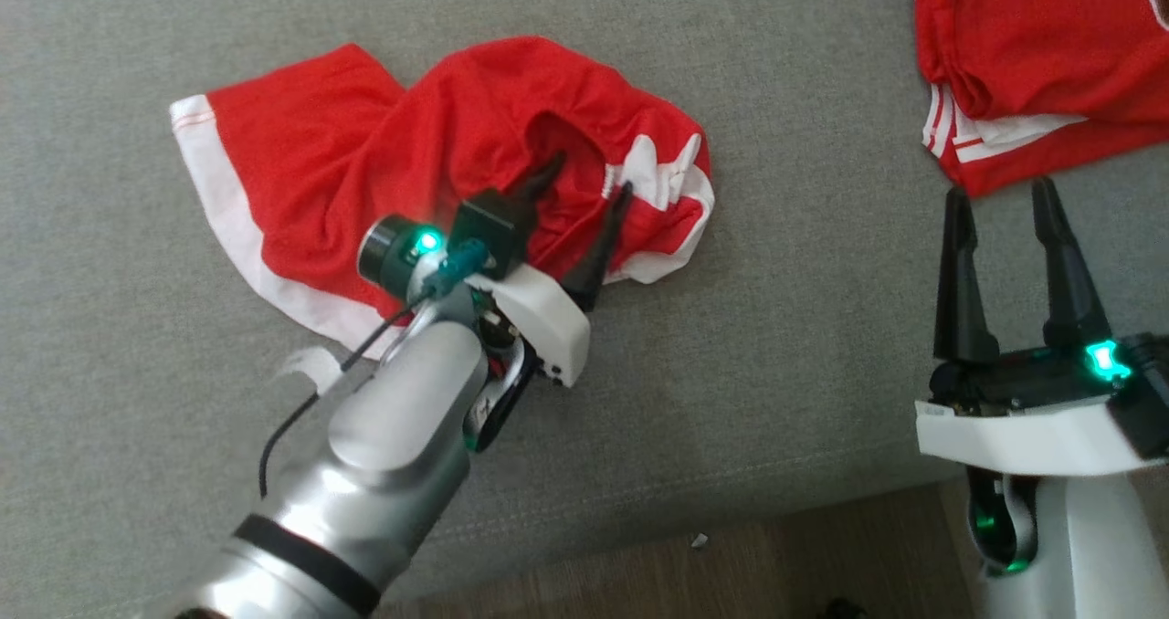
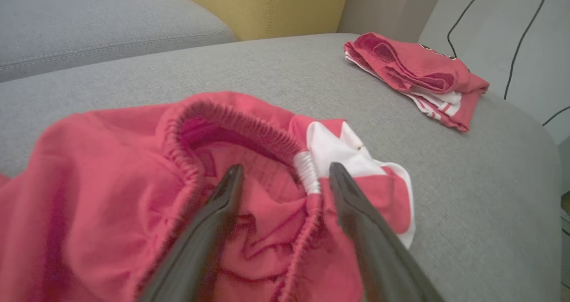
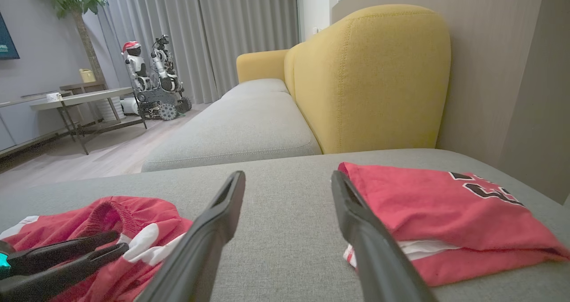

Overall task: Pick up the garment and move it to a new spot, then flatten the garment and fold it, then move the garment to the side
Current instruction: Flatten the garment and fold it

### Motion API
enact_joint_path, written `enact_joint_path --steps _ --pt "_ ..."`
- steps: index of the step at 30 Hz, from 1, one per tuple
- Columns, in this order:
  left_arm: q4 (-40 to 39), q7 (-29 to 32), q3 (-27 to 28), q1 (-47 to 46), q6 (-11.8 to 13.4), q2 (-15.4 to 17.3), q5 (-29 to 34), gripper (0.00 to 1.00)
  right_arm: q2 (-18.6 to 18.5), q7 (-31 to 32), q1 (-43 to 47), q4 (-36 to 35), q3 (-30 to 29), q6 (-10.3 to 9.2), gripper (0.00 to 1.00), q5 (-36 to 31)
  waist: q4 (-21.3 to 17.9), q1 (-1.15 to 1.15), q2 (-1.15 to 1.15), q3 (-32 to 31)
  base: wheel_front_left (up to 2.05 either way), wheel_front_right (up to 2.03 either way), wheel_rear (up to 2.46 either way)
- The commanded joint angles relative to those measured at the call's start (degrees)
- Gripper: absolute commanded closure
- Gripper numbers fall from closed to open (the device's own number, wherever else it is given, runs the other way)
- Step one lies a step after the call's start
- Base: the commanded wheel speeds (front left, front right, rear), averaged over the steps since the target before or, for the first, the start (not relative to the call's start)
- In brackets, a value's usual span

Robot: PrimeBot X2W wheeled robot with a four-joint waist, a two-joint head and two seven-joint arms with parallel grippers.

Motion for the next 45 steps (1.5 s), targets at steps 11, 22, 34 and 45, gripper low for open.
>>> enact_joint_path --steps 11,22,34,45 --pt "-2.1 -0.3 1.5 -3.7 2.7 0.2 -4.3 0.00 -0.1 -0.2 -1.4 -1.9 1.3 0.34 0.00 0.5 -0.3 0.00 0.00 0.8 0.00 0.00 0.00" --pt "-1.4 -0.3 -1.3 -4.2 2.1 0.2 -6.3 1.00 -0.1 -0.2 -1.7 -1.9 1.2 0.34 0.00 0.6 -0.5 0.00 0.00 0.4 0.00 0.00 0.00" --pt "-9.9 3.8 1.6 -9.4 -2.2 0.2 -16.5 1.00 -0.1 -0.2 -0.5 -1.4 0.6 0.34 0.00 1.7 1.6 0.00 0.00 -6.2 0.00 0.00 0.00" --pt "-28.7 15.7 8.2 -18.4 0.3 3.4 -28.9 1.00 -0.1 -0.2 2.2 -0.8 -0.2 0.34 0.00 2.5 5.0 0.00 0.00 -11.6 0.00 0.00 0.00"
